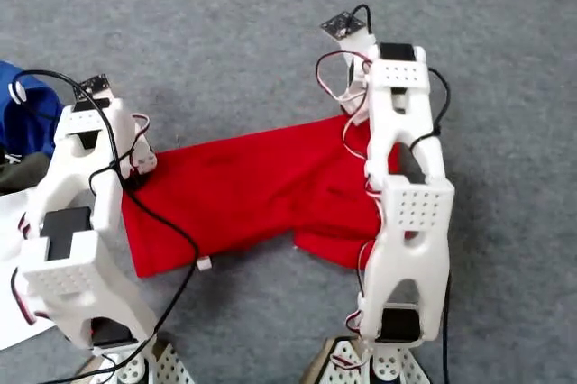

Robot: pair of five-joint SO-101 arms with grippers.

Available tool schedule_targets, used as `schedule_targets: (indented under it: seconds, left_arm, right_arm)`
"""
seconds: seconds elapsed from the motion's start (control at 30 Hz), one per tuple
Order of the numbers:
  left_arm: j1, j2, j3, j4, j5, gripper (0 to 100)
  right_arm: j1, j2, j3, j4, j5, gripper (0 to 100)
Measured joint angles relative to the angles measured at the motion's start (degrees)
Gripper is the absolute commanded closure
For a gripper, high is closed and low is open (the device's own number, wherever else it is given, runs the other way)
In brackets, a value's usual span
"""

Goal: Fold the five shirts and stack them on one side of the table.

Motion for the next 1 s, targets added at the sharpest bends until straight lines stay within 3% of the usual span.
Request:
schedule_targets:
  seconds: [0.13, 0.3, 0.43, 0.57, 0.73, 1.0]
  left_arm:
    - [-1.3, 0.4, -3.6, 1.1, 0.0, 98]
    - [-2.1, 0.4, -13.3, 9.8, -0.4, 98]
    - [-2.0, 0.4, -19.7, 15.0, -0.4, 98]
    - [-2.0, 0.4, -23.0, 19.2, -0.4, 98]
    - [-2.0, 0.0, -23.1, 20.6, -0.7, 98]
    - [-2.0, -15.6, -6.2, 13.9, -4.8, 98]
  right_arm:
    - [0.3, 1.2, -12.2, 8.5, 0.0, 99.5]
    - [0.3, 1.2, -30.8, 21.7, 0.0, 99.5]
    - [0.3, 0.3, -36.6, 23.3, -1.5, 99.5]
    - [-0.1, -7.1, -27.2, 23.3, -1.6, 99.6]
    - [-3.4, -23.0, -4.4, 23.3, -1.9, 99.6]
    - [-8.7, -39.9, 31.7, 12.1, -1.9, 99.5]
